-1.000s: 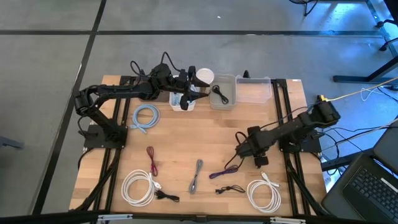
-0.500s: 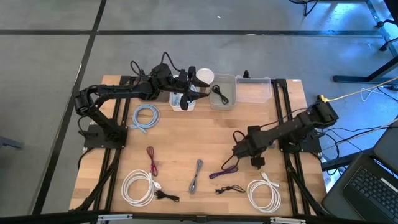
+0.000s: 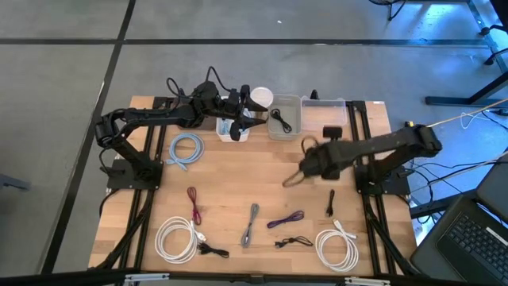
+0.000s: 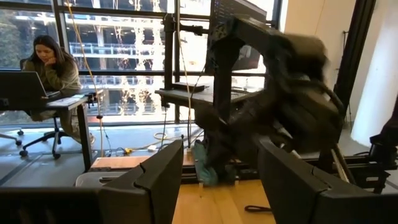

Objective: Pick & Place USB Port
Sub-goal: Put the blue charger cable into the transparent bin

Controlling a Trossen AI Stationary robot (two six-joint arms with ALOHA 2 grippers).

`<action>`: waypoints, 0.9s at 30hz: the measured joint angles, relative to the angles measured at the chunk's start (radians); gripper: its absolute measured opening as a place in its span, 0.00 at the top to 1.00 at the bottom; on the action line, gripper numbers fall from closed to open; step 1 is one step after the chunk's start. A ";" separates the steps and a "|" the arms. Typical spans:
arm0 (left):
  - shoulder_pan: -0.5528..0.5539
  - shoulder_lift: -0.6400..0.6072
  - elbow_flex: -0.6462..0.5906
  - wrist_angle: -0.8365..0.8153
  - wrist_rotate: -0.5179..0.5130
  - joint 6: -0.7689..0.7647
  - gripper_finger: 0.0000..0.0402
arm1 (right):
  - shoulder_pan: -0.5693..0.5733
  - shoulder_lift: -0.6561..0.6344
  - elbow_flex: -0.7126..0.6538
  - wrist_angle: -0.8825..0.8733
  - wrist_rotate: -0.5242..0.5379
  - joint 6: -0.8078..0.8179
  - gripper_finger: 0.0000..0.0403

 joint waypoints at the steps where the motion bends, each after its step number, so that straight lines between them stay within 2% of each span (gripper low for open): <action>1: 0.000 0.000 0.000 0.000 0.000 0.000 0.51 | -0.038 -0.026 0.002 0.015 0.017 -0.037 1.00; 5: 0.000 0.000 0.000 0.000 0.000 0.000 0.51 | -0.217 -0.134 0.003 0.121 0.030 -0.245 1.00; 8: 0.000 0.000 0.000 0.000 0.000 0.000 0.51 | -0.360 -0.191 0.003 0.293 -0.008 -0.455 1.00; 12: 0.000 0.000 0.000 0.000 0.000 0.000 0.51 | -0.534 -0.202 0.003 0.554 -0.135 -0.715 1.00; 15: 0.000 0.000 0.000 0.000 0.000 0.000 0.51 | -0.642 -0.174 0.003 0.670 -0.152 -0.861 1.00; 18: 0.000 0.000 0.000 0.000 0.000 0.000 0.51 | -0.739 -0.140 0.003 0.711 -0.177 -0.935 1.00; 22: 0.000 0.000 0.000 0.000 0.000 0.000 0.51 | -0.860 -0.091 0.003 0.724 -0.288 -0.951 1.00; 27: 0.000 0.000 0.000 0.000 0.000 0.000 0.51 | -0.960 -0.025 0.003 0.725 -0.350 -0.994 1.00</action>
